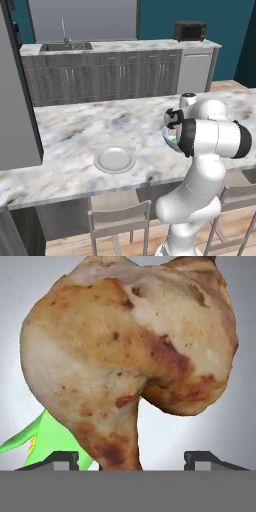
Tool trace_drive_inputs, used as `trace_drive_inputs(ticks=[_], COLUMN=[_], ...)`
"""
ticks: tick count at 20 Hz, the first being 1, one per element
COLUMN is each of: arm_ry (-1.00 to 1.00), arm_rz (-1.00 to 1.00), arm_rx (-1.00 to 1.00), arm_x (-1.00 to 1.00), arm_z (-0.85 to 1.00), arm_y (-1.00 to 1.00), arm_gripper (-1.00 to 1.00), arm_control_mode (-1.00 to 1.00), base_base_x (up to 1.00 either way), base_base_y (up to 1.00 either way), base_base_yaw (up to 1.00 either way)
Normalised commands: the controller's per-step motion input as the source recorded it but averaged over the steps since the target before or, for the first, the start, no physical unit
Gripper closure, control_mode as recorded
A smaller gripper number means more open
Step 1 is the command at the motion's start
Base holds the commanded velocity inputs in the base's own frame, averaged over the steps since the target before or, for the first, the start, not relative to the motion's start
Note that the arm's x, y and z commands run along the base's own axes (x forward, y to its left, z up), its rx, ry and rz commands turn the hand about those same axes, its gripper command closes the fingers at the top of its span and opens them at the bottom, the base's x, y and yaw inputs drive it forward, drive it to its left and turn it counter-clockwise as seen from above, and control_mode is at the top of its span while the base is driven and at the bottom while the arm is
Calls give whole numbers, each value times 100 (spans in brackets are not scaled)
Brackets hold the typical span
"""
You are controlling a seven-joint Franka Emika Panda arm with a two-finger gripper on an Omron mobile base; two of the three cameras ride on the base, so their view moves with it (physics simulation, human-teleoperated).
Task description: Pick the chicken drumstick and corn from their plates and place them in the bowl. Then put the bowl in the fridge.
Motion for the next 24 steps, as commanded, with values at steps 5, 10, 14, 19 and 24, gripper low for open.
trace_drive_inputs(ticks=[5, 10, 14, 19, 24], arm_ry=[0, 0, 0, 0, 0], arm_rz=[0, 0, 0, 0, 1], arm_rx=[3, 2, 3, 2, 0], arm_x=[-18, -19, -23, -34, -35], arm_z=[20, 36, 38, 32, 12], arm_y=[-7, -5, -6, -1, 24], arm_gripper=[-100, -100, -100, -100, -100], arm_control_mode=[-100, -100, -100, -100, -100], base_base_x=[0, 0, 0, 0, 0], base_base_y=[0, 0, 0, 0, 0], base_base_yaw=[0, 0, 0, 0, 0])
